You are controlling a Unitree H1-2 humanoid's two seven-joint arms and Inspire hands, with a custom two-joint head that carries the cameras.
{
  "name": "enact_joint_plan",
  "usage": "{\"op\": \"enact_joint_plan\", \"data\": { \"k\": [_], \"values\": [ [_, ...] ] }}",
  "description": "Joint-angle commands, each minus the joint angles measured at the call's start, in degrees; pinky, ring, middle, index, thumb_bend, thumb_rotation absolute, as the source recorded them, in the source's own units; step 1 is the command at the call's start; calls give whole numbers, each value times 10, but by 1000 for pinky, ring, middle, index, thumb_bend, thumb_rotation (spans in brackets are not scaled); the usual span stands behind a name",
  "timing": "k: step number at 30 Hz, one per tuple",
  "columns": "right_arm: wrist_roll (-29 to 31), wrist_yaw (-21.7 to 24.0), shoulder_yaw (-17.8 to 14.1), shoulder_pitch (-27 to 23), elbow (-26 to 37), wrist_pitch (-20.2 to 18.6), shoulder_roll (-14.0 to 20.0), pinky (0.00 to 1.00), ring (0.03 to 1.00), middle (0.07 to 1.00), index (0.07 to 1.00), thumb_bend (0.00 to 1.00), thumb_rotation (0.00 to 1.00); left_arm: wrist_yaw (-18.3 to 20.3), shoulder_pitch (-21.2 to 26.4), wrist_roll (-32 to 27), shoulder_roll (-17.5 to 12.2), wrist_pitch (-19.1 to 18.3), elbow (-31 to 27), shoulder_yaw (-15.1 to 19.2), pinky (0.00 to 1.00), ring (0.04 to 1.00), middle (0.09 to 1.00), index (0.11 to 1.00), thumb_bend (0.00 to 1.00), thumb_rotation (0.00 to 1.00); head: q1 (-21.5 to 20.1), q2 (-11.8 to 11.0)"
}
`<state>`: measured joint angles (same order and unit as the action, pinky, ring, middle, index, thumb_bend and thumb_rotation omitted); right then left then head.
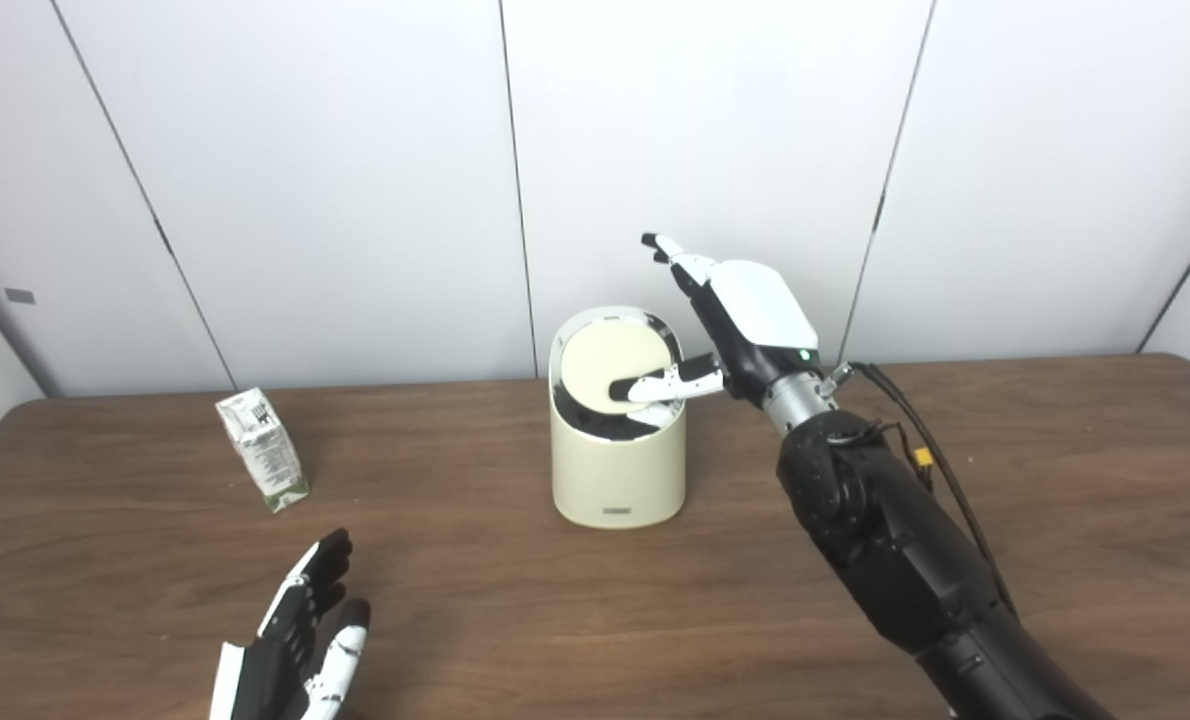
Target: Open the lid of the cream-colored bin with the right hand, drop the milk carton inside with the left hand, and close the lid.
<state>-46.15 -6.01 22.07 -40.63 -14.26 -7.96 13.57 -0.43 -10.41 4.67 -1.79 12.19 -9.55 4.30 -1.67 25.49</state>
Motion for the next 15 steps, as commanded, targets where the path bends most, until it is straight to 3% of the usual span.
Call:
{"op": "enact_joint_plan", "data": {
  "k": [1,5,9,11,13,15],
  "values": [
    [-29,3,11,-22,5,11,12,859,874,873,936,983,459,-7,-25,2,17,5,27,-13,903,908,900,922,390,554,0,0],
    [-64,12,28,-31,11,6,21,873,873,873,935,1000,473,-10,-27,5,19,8,26,-16,902,909,904,925,387,553,1,0],
    [-61,21,21,-32,18,4,20,890,878,880,944,1000,479,-12,-28,6,20,6,24,-18,911,912,901,925,382,556,3,0],
    [-27,20,-1,-27,20,9,8,872,873,875,935,993,476,-11,-29,5,19,9,24,-19,914,913,901,925,385,561,3,0],
    [13,27,-27,-21,26,3,-7,833,867,871,924,925,511,-12,-29,7,18,9,25,-20,904,908,900,923,395,566,5,0],
    [97,58,-76,-13,38,-29,-39,780,845,862,918,884,562,-12,-30,8,17,7,25,-20,908,909,899,923,399,573,3,0]
  ]
}}
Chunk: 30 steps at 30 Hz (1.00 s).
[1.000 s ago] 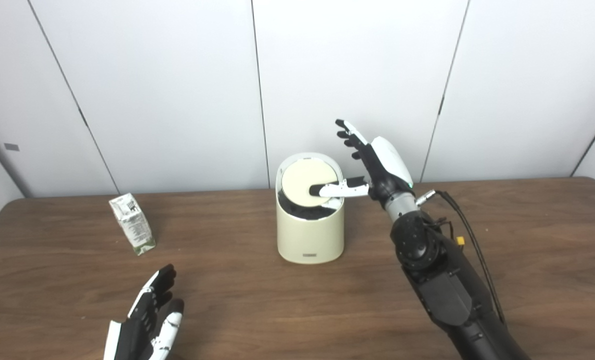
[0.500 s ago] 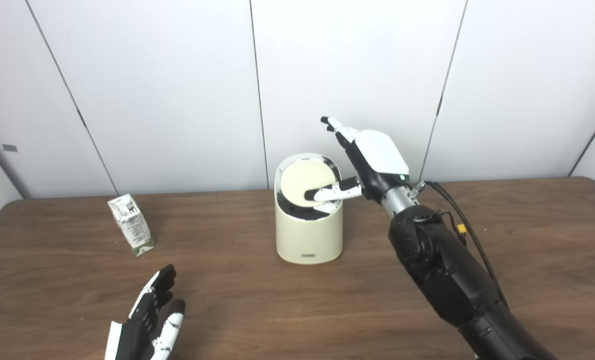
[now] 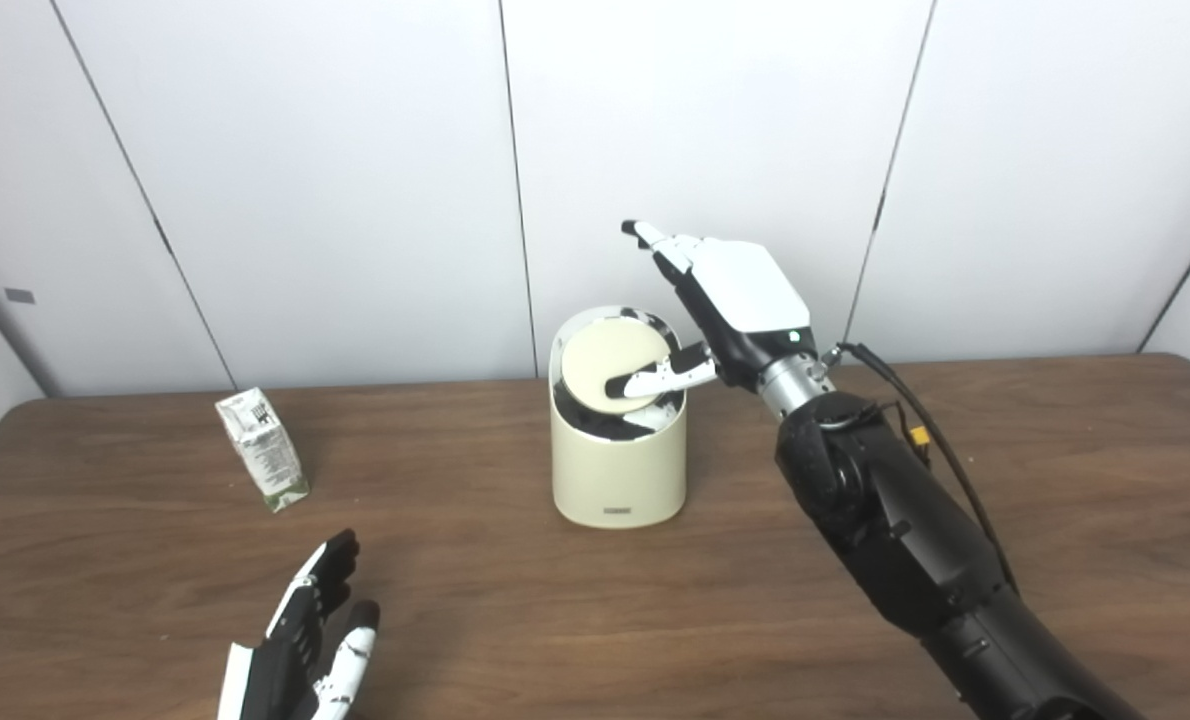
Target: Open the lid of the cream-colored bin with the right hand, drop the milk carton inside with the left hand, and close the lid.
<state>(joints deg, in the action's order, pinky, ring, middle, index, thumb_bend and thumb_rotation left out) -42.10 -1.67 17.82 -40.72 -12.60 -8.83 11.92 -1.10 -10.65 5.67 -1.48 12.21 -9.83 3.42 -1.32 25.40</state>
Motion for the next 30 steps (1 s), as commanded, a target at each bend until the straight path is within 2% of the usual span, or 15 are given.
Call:
{"op": "enact_joint_plan", "data": {
  "k": [1,3,5,9,11,15,21,25,30],
  "values": [
    [103,34,-61,-8,31,-44,-40,717,820,861,918,837,642,-5,-28,-3,14,8,28,-10,910,908,899,923,395,595,-2,1],
    [154,61,-93,-1,54,-81,-62,663,802,859,916,761,710,-4,-28,-9,13,11,29,-9,910,903,897,922,392,639,-2,2],
    [173,74,-106,6,76,-107,-70,680,810,857,913,676,738,-2,-28,-15,12,13,30,-8,910,898,899,917,374,686,-4,1],
    [232,98,-143,22,119,-167,-85,789,854,876,919,627,778,1,-27,-28,10,15,33,-8,926,905,903,919,357,711,-6,1],
    [248,104,-155,28,130,-178,-88,813,861,883,929,597,796,2,-27,-30,8,16,34,-8,918,904,905,923,362,709,-6,2],
    [250,100,-148,56,162,-173,-74,801,850,868,913,547,818,2,-26,-24,6,19,36,-9,920,903,904,926,361,719,-6,1],
    [252,106,-141,127,243,-164,-47,811,858,875,916,497,852,3,-26,-32,5,18,36,-7,913,903,905,928,354,701,-6,1],
    [262,99,-150,176,279,-150,-37,865,872,888,932,518,891,0,-26,-26,3,18,35,-5,920,900,903,924,350,699,-9,2],
    [265,95,-154,224,310,-136,-23,863,874,894,934,534,941,3,-27,-40,2,8,31,-1,922,906,907,927,366,683,-12,5]
  ]
}}
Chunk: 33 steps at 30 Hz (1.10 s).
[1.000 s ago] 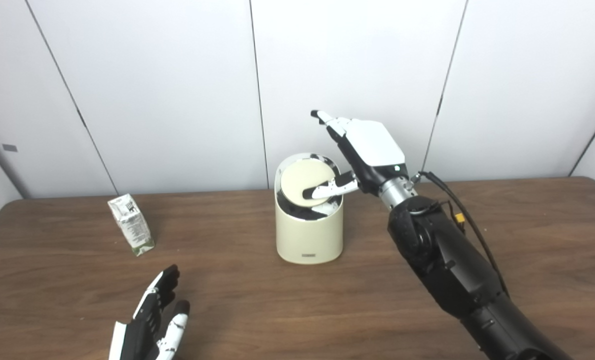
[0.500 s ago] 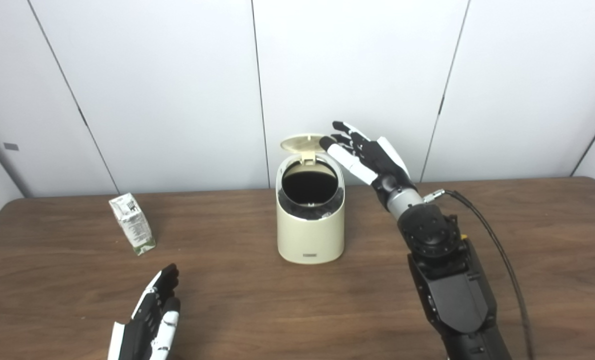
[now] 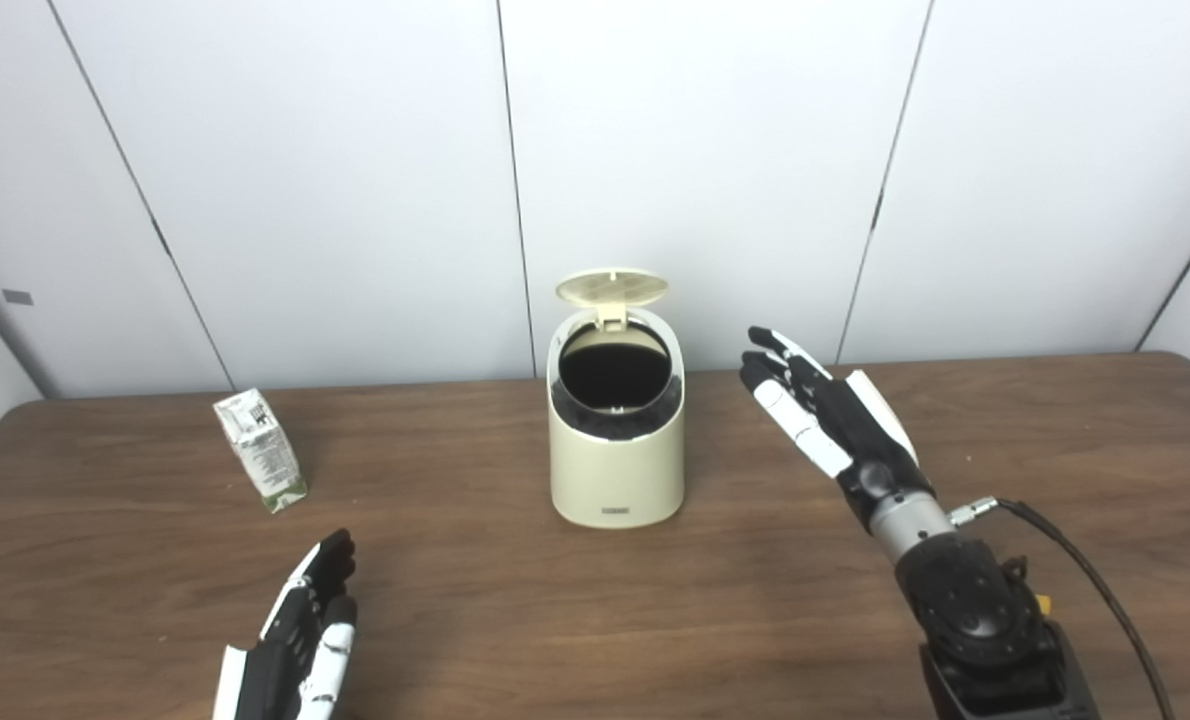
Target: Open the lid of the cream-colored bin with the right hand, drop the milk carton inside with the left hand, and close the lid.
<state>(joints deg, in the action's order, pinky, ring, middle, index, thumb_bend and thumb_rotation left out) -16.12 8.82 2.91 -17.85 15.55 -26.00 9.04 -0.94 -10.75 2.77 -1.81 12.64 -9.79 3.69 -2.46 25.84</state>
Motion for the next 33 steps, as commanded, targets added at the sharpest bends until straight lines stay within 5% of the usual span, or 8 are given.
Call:
{"op": "enact_joint_plan", "data": {
  "k": [1,11,17,25,33],
  "values": [
    [8,-11,-7,6,34,41,8,864,875,894,933,539,963,1,-26,-11,6,2,29,-3,926,906,908,927,374,675,-1,1],
    [39,-47,-15,123,48,128,-27,858,894,916,931,620,997,-4,-25,-10,0,-1,25,7,907,897,898,919,414,592,0,7],
    [79,-62,-30,171,29,175,-50,818,892,921,941,613,977,-19,-20,12,-5,-4,20,21,873,883,895,919,415,365,9,9],
    [148,-54,-54,207,2,252,-44,920,935,928,947,530,880,-53,16,53,-16,3,-18,50,767,831,859,879,750,94,93,7],
    [204,-43,-71,209,-38,302,-35,983,965,963,969,549,819,-86,79,93,-35,-42,-43,93,803,834,872,877,918,1,173,-4]
  ]
}}
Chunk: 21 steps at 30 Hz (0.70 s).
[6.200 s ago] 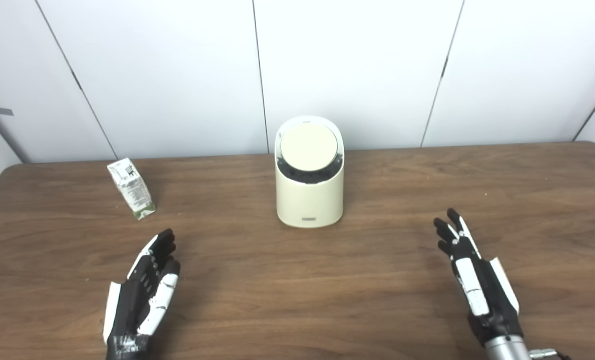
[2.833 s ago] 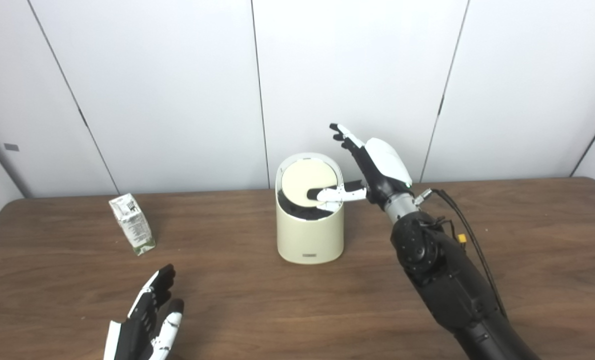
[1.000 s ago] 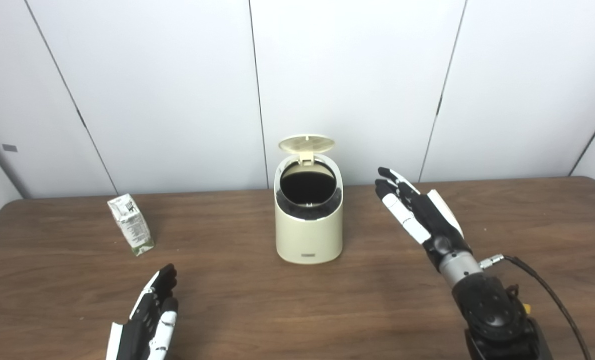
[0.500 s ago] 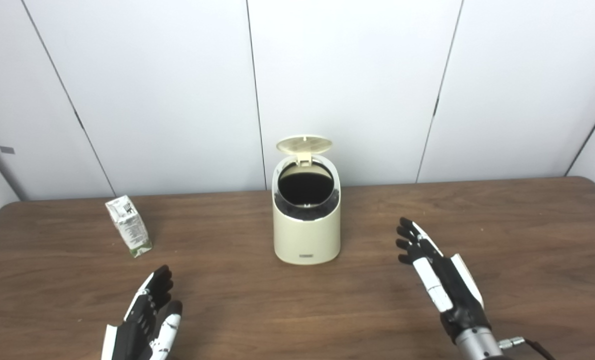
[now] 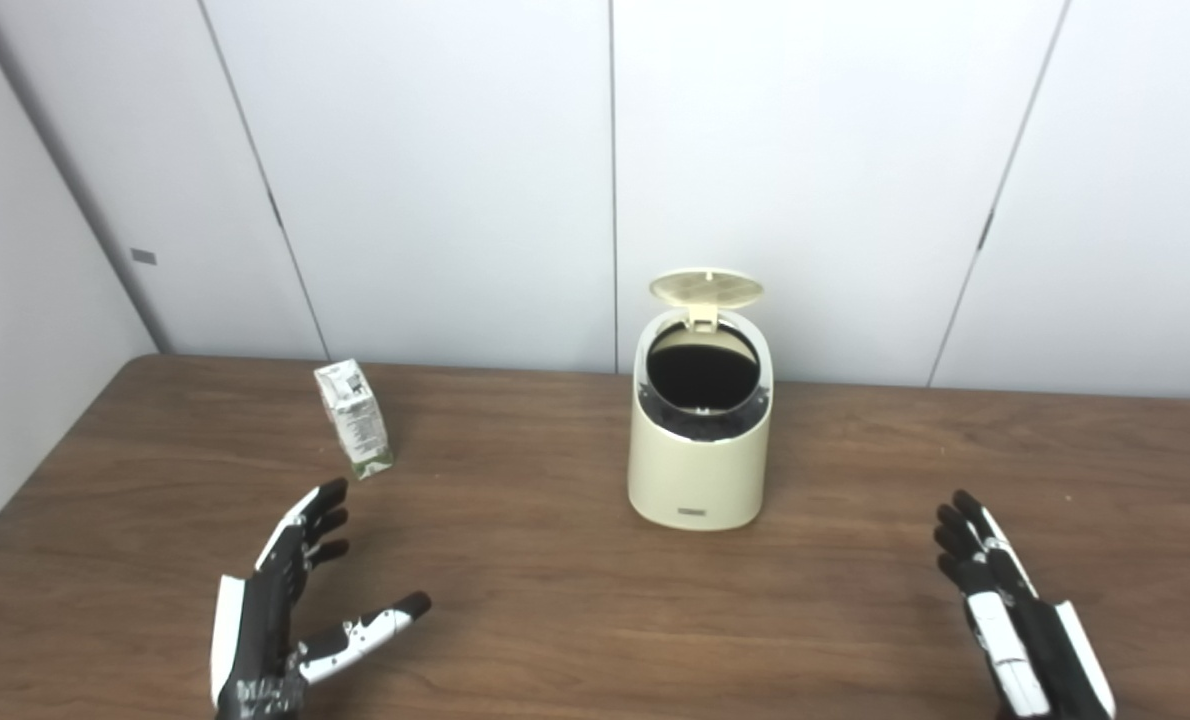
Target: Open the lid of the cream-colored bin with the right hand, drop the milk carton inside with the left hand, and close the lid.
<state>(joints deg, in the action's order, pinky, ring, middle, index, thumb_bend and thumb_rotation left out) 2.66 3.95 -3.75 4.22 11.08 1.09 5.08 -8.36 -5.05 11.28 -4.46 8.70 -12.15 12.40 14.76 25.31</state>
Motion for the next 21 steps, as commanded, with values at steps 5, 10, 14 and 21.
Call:
{"op": "enact_joint_plan", "data": {
  "k": [5,10,14,21],
  "values": [
    [27,17,-4,-10,3,36,13,1000,984,981,981,557,860,-25,61,29,-23,-39,-21,22,787,851,881,892,953,0,30,-6],
    [33,26,-3,-11,-6,52,24,957,946,953,960,572,877,-40,111,54,-38,-64,-17,28,762,842,882,888,935,0,42,-9],
    [35,28,-3,-11,-12,57,31,902,915,930,945,630,875,-55,149,105,-51,-109,-9,24,768,833,872,877,926,0,50,-8],
    [49,30,-6,-13,-20,58,34,790,872,894,915,729,850,-54,205,121,-85,-129,66,15,756,847,892,888,874,0,70,-4]
  ]
}}
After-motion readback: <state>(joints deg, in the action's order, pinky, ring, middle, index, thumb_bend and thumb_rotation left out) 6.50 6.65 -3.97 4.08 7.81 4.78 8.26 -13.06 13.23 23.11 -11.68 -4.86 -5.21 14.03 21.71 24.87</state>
